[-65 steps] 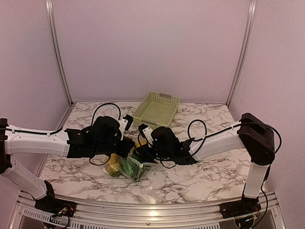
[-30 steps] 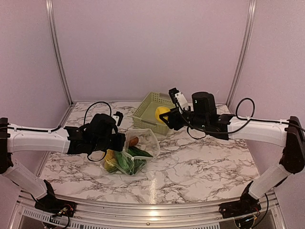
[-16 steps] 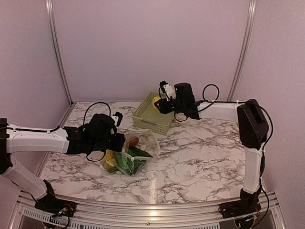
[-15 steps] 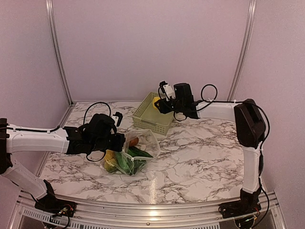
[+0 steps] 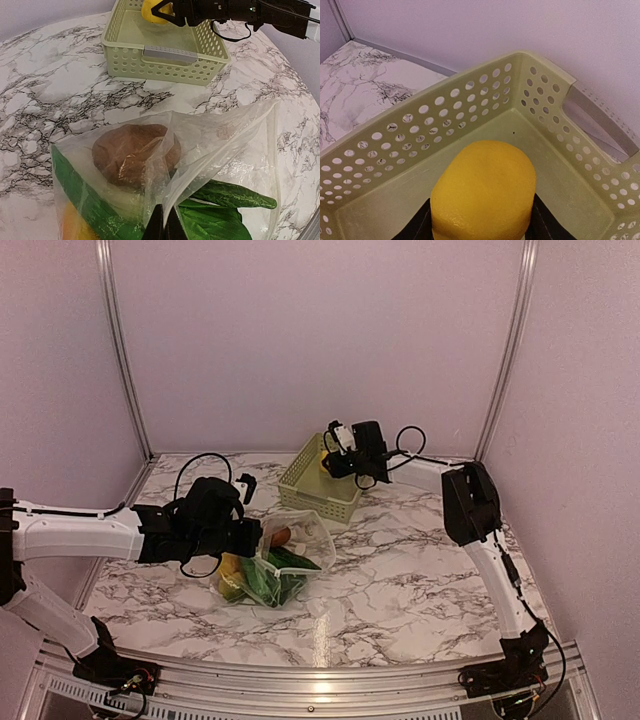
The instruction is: Open the zip-top bag and remove the fake food
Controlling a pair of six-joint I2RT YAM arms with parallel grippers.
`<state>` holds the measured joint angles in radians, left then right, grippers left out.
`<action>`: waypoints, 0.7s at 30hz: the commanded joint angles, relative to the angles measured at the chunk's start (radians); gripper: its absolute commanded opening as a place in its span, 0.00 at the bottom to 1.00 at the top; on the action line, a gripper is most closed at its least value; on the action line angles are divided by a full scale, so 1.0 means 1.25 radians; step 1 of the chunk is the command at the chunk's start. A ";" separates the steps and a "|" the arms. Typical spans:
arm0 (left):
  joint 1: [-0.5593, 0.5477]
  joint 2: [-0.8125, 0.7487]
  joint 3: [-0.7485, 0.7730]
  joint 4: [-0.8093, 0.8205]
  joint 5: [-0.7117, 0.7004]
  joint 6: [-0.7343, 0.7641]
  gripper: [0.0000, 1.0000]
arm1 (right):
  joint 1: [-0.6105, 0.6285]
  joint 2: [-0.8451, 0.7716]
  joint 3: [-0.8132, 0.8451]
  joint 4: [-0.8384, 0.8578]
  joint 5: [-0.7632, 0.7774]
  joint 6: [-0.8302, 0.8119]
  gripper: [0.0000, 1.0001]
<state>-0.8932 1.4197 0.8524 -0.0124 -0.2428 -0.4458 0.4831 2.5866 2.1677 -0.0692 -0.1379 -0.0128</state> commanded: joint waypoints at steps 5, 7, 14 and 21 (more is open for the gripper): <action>0.010 -0.006 -0.006 -0.020 -0.004 0.005 0.00 | -0.012 0.045 0.126 -0.044 -0.018 -0.001 0.67; 0.012 -0.005 -0.005 -0.021 -0.003 0.007 0.00 | -0.012 0.033 0.126 -0.047 -0.022 -0.003 0.71; 0.014 -0.002 -0.003 -0.017 0.002 0.010 0.00 | -0.012 -0.102 0.014 -0.038 -0.070 -0.009 0.73; 0.014 0.004 -0.005 0.000 0.014 0.003 0.00 | 0.001 -0.382 -0.351 0.118 -0.139 0.006 0.71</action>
<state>-0.8825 1.4197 0.8524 -0.0116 -0.2317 -0.4442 0.4732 2.2974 1.8797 -0.0532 -0.2375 -0.0193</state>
